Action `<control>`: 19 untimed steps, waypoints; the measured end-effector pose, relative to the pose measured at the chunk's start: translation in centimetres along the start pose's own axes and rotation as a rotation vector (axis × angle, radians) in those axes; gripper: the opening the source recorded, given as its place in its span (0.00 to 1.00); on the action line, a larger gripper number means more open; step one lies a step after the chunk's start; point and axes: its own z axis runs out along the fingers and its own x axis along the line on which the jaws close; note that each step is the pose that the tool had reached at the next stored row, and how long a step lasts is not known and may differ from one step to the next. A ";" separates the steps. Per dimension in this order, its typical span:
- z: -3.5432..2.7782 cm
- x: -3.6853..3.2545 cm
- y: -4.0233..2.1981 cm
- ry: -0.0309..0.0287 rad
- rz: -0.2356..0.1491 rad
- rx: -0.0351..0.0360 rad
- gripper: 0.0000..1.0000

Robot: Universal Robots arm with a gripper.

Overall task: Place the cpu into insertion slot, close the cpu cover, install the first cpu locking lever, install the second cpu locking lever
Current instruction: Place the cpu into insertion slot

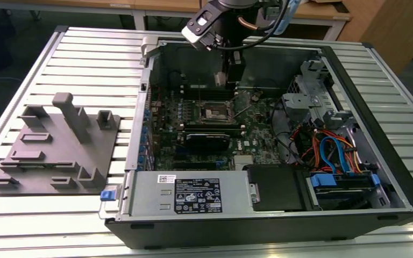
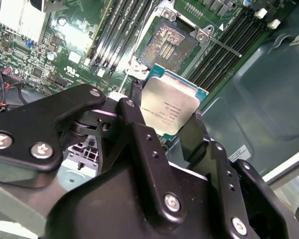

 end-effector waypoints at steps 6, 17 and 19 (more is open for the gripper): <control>0.42 -0.01 -0.03 0.0000 0.000 0.0000 0.54; 1.59 -0.03 -0.15 0.0000 0.000 0.0000 0.54; 1.61 -0.03 -0.15 0.0000 0.000 0.0000 0.54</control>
